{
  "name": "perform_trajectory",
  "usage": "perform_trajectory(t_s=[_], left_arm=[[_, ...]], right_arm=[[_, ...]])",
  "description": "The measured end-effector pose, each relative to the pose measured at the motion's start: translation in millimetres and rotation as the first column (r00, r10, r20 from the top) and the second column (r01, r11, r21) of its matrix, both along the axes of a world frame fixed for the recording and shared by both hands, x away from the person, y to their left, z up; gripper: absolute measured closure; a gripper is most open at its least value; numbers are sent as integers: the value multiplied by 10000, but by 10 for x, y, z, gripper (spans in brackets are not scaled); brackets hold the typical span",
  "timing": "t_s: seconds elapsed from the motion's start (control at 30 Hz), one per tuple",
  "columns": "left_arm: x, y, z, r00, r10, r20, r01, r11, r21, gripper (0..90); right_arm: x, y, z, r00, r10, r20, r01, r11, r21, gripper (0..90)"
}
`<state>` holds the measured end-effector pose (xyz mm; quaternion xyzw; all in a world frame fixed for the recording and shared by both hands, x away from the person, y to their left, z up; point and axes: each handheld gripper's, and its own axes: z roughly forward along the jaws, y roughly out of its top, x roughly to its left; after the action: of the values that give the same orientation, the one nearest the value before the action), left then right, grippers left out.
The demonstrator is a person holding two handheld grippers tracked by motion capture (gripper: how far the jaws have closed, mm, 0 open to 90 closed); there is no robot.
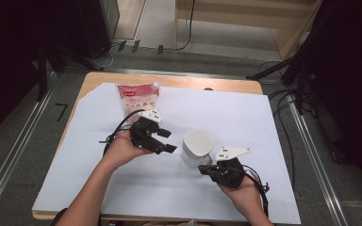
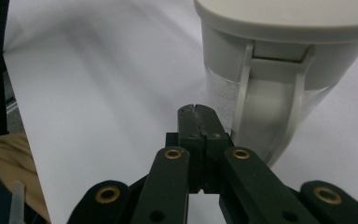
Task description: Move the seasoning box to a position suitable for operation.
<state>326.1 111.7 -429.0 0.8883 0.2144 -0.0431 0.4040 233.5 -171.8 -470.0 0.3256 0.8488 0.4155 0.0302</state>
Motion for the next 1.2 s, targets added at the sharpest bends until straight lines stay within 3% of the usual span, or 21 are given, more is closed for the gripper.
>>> perform_trajectory(t_s=[0.27,0.43,0.53,0.6,0.8,0.83,0.93,1.07,1.2], left_arm=[[0,-17,-16,9997,76,232,-78,9999,97,332],[-2,-12,1,9998,95,149,-94,9999,-79,328],[2,-19,-1,9999,98,114,-98,10000,18,320],[-2,-44,-11,9999,54,142,-56,9998,173,327],[-17,-79,-18,9996,-154,242,152,9999,81,333],[-19,-92,-30,9995,-102,311,98,9999,130,333],[-2,-102,-46,9998,-42,171,40,9999,108,322],[52,-168,-49,9999,-103,-94,98,9987,-503,286],[98,-252,-66,9985,-518,-181,505,9966,-645,239]], right_arm=[[43,-97,2,9999,-155,-20,155,9998,-89,900],[85,-166,5,9991,-410,-110,409,9991,-94,900],[106,-195,4,9989,-458,-76,457,9989,-109,900],[152,-252,-6,9983,-560,-150,561,9984,46,900],[252,-340,-15,9971,-737,-182,740,9970,203,900],[291,-384,-13,9959,-837,-349,851,9955,415,900],[323,-422,-17,9948,-903,-464,929,9940,574,900],[365,-462,-17,9939,-1034,-379,1054,9928,573,900],[439,-478,-18,9942,-1014,-361,1031,9934,497,900]])
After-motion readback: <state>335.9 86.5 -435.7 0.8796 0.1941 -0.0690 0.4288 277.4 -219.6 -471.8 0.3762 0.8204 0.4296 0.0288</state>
